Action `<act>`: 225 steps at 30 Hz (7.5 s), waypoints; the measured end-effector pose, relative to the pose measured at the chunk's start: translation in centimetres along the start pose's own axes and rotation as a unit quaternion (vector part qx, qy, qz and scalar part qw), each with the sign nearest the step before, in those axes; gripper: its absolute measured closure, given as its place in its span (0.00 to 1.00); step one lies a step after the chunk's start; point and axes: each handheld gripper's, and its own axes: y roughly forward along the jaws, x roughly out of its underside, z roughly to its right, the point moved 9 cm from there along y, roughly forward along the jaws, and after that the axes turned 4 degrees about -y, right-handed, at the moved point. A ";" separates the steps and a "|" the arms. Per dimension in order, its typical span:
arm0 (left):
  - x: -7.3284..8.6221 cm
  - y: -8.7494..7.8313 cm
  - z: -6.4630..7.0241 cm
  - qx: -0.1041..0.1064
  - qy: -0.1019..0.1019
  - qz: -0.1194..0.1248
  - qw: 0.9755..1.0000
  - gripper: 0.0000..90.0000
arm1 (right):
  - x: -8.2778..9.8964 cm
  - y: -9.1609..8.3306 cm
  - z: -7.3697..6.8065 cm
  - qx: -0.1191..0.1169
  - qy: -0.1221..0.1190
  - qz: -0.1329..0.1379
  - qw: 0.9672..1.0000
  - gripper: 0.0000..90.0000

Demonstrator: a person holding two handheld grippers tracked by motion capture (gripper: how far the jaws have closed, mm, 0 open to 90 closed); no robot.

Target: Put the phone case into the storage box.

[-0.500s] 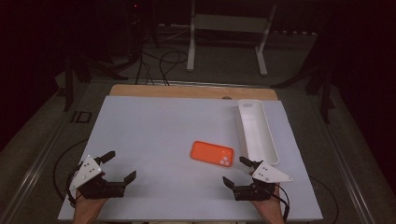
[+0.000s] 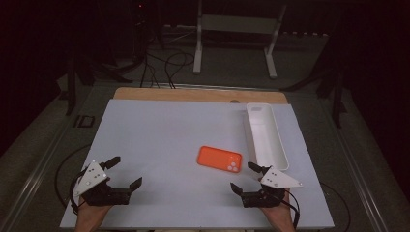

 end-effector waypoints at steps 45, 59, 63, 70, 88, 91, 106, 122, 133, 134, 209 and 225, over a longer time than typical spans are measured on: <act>-5.4 8.7 3.6 0.070 0.036 -0.039 0.996 0.03 | 0.8 -0.1 0.3 0.007 0.009 0.000 1.000 0.10; -6.3 11.1 3.9 0.073 0.032 -0.049 0.996 0.04 | 0.9 0.0 0.4 0.007 0.010 -0.002 1.000 0.10; -6.5 12.0 4.1 0.074 0.035 -0.054 0.995 0.03 | 1.1 0.0 0.4 0.007 0.011 -0.006 1.000 0.10; -6.6 13.2 4.7 0.078 0.038 -0.063 0.994 0.03 | 1.2 0.0 0.4 0.007 0.012 -0.005 1.000 0.10; -6.1 16.2 5.9 0.087 0.035 -0.085 0.992 0.02 | 1.2 0.0 0.5 0.008 0.014 -0.004 1.000 0.10; -6.0 16.8 6.1 0.088 0.035 -0.088 0.992 0.02 | 1.2 0.0 0.5 0.009 0.014 -0.003 1.000 0.10; -4.9 18.8 7.2 0.090 0.037 -0.114 0.989 0.11 | 1.0 -0.2 0.5 0.010 0.013 0.000 1.000 0.10; -3.7 20.2 7.9 0.102 0.055 -0.138 0.984 0.58 | 1.0 -0.2 0.6 0.011 0.012 0.001 1.000 0.10; -2.6 21.2 8.1 0.111 0.057 -0.156 0.980 0.96 | 1.0 -0.2 0.5 0.011 0.010 0.000 1.000 0.10; -2.5 21.3 8.2 0.112 0.058 -0.159 0.979 0.99 | 1.0 -0.2 0.5 0.011 0.009 0.000 1.000 0.10; 4.6 19.2 10.2 0.119 0.057 -0.249 0.960 1.00 | 1.0 -0.2 0.6 0.018 0.009 -0.003 1.000 0.10; 5.3 18.1 13.3 0.153 0.064 -0.238 0.957 1.00 | 1.1 0.0 0.6 0.016 0.008 -0.004 1.000 0.10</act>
